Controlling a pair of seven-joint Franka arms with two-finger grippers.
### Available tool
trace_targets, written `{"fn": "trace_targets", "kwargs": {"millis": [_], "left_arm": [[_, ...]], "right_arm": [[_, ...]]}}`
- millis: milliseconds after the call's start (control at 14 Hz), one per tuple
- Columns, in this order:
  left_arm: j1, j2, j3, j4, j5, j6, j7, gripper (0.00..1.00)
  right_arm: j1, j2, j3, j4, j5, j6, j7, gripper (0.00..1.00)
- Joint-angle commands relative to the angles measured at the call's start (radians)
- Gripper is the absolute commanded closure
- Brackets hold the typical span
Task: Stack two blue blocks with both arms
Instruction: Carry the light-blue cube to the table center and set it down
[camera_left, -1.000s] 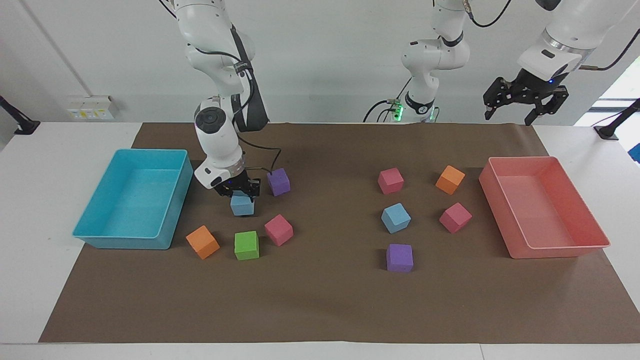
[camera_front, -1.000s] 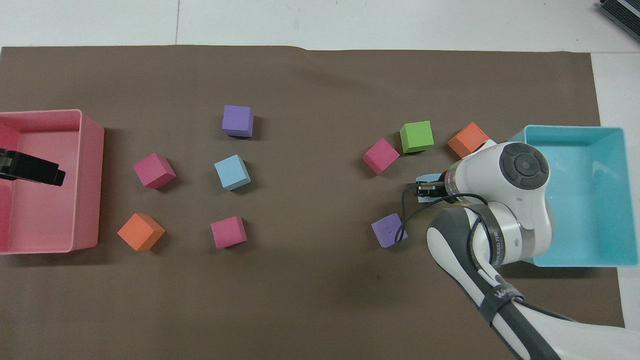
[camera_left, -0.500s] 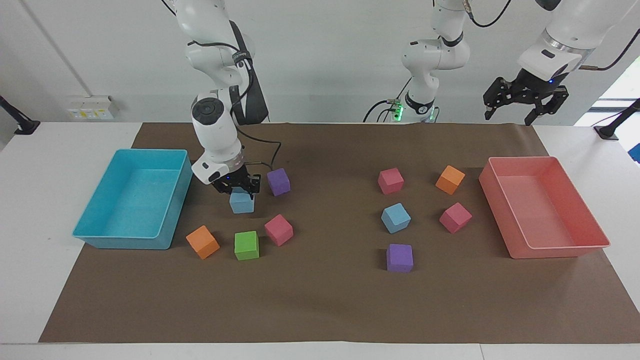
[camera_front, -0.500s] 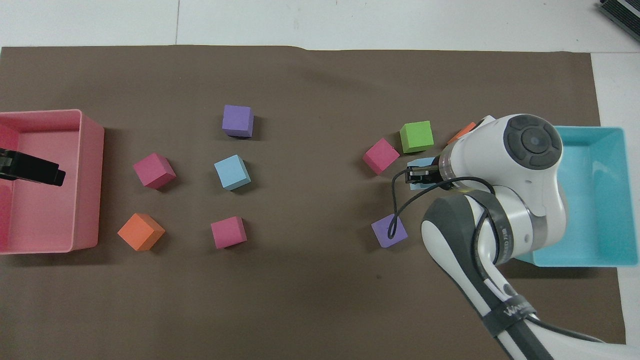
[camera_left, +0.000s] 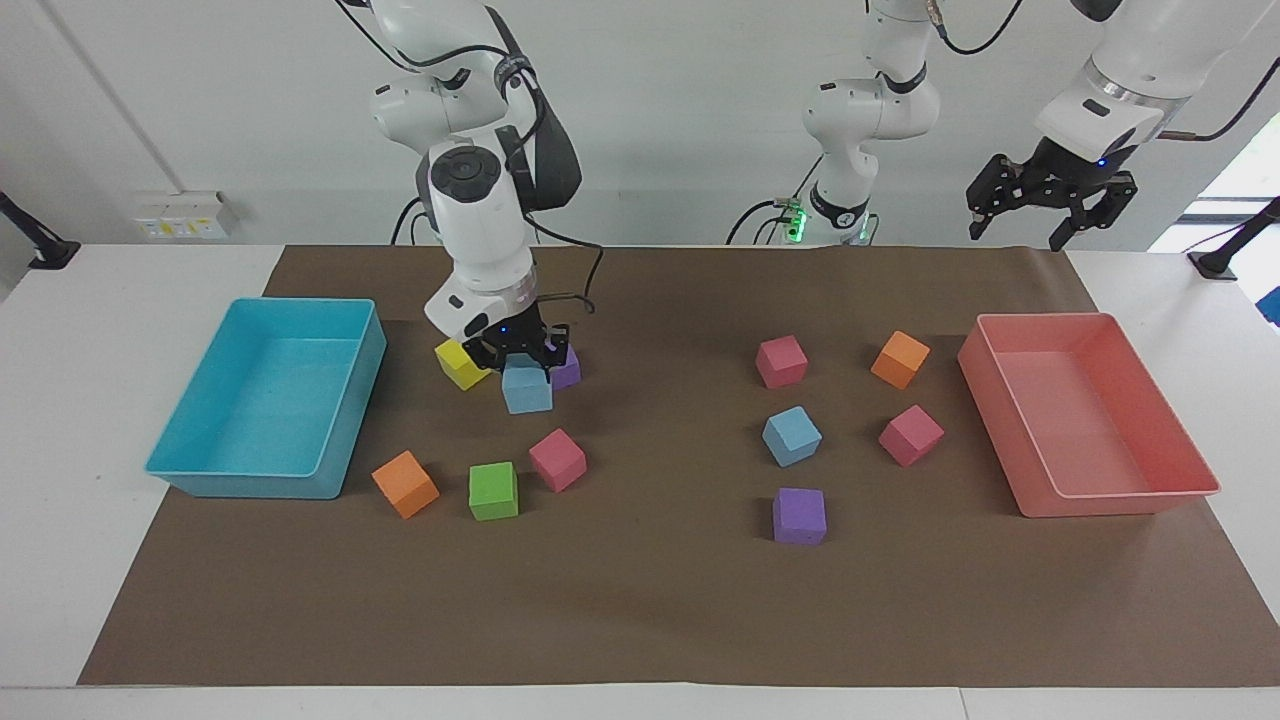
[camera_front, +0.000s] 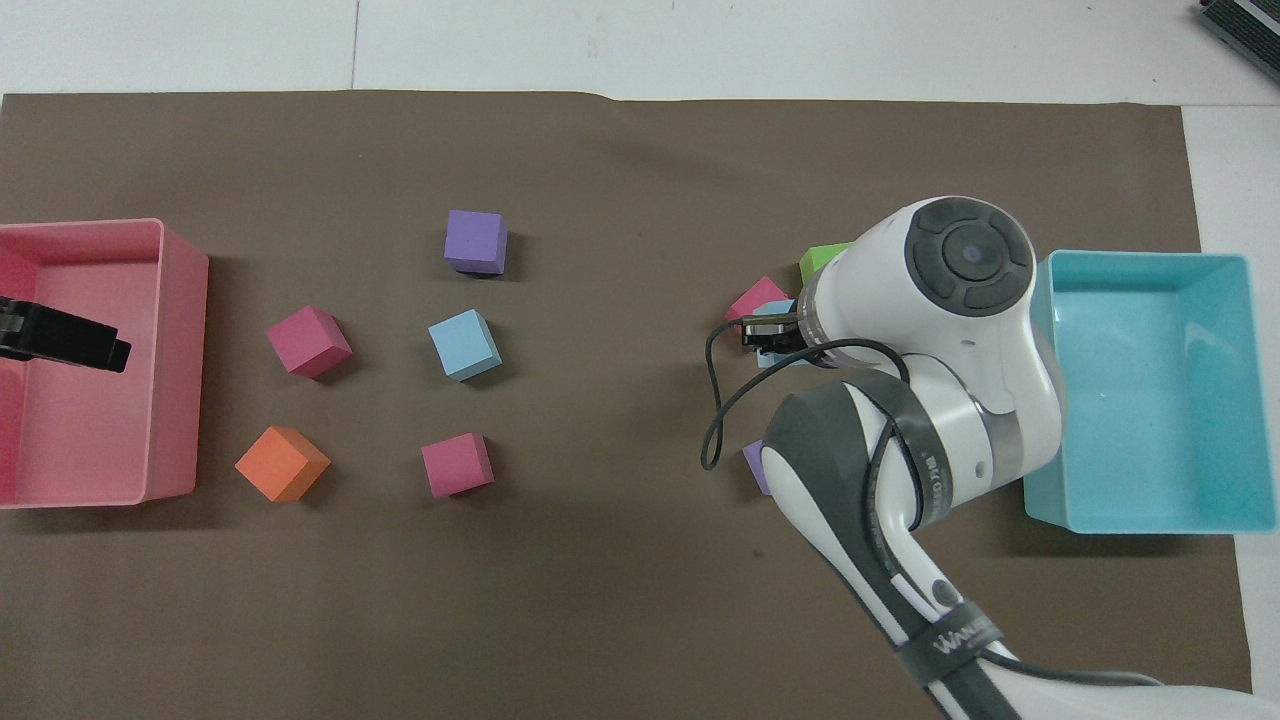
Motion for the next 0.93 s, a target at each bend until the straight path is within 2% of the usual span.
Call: {"fn": "trace_targets", "kwargs": {"millis": [0, 286, 500, 857], "left_arm": [[0.015, -0.028, -0.009, -0.031, 0.006, -0.001, 0.009, 0.00], [0.017, -0.028, -0.009, -0.031, 0.006, -0.001, 0.009, 0.00], [0.017, -0.028, -0.009, -0.031, 0.006, 0.001, 0.009, 0.00], [0.017, -0.028, -0.009, -0.031, 0.006, 0.001, 0.009, 0.00]], "right_arm": [[0.055, 0.075, 0.000, 0.086, 0.011, -0.021, 0.085, 1.00], [0.135, 0.195, 0.000, 0.193, 0.004, -0.016, 0.218, 1.00], [0.182, 0.256, 0.000, 0.227, 0.001, -0.002, 0.257, 1.00], [0.208, 0.273, 0.000, 0.195, 0.011, 0.102, 0.256, 1.00]]}}
